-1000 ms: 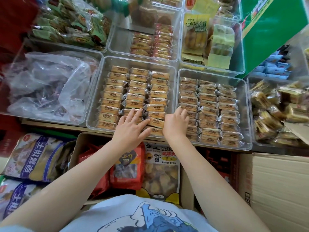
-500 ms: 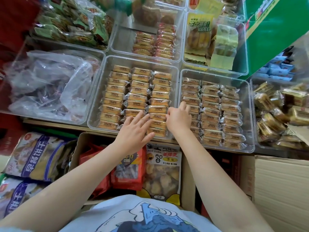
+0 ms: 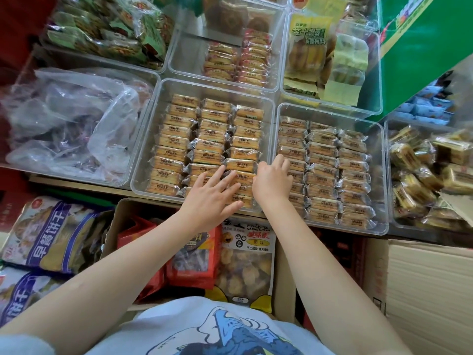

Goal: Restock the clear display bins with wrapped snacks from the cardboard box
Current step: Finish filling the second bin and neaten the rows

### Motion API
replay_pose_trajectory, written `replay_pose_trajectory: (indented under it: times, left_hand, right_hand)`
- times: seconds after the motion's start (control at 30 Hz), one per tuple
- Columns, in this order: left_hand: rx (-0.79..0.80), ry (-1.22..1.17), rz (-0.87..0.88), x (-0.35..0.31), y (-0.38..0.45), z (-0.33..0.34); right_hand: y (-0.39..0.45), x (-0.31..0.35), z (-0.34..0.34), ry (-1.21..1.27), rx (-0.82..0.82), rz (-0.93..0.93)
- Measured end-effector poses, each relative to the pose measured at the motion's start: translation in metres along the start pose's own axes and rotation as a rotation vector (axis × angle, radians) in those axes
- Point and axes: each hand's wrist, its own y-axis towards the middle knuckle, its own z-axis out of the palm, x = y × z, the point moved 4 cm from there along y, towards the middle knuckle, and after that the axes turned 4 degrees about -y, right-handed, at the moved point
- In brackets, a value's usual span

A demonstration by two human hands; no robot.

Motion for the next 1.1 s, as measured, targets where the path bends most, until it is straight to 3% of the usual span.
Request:
replay_pose_trajectory:
  times: [0.2,0.3,0.53,0.7,0.8,0.97,1.1]
  left_hand:
    - [0.013,0.011,0.024,0.006,-0.003,0.000]
    - [0.008,0.019,0.025,0.005,-0.005,0.000]
    - [-0.034,-0.023,0.030,0.002,-0.006,-0.003]
    - [-0.131,-0.063,-0.038,0.004,0.004,-0.018]
    - [-0.080,-0.025,-0.089,0.005,0.013,-0.018]
    - [-0.069,-0.041,-0.093,0.006,0.017,-0.015]
    - [-0.079,-0.074,-0.042,0.003,0.018,-0.015]
  right_hand:
    - [-0.006,-0.013,0.003,0.206,0.071,-0.067]
    - [-0.012,-0.015,0.007,0.119,0.143,-0.084]
    - [-0.012,-0.012,0.010,0.064,0.141,-0.060]
    - [0.009,-0.009,-0.017,0.207,-0.054,-0.030]
    - [0.021,-0.003,-0.010,0.072,-0.014,-0.001]
    - [0.028,0.001,-0.002,0.069,-0.011,0.058]
    - [0.025,-0.004,-0.009,0.088,-0.122,0.064]
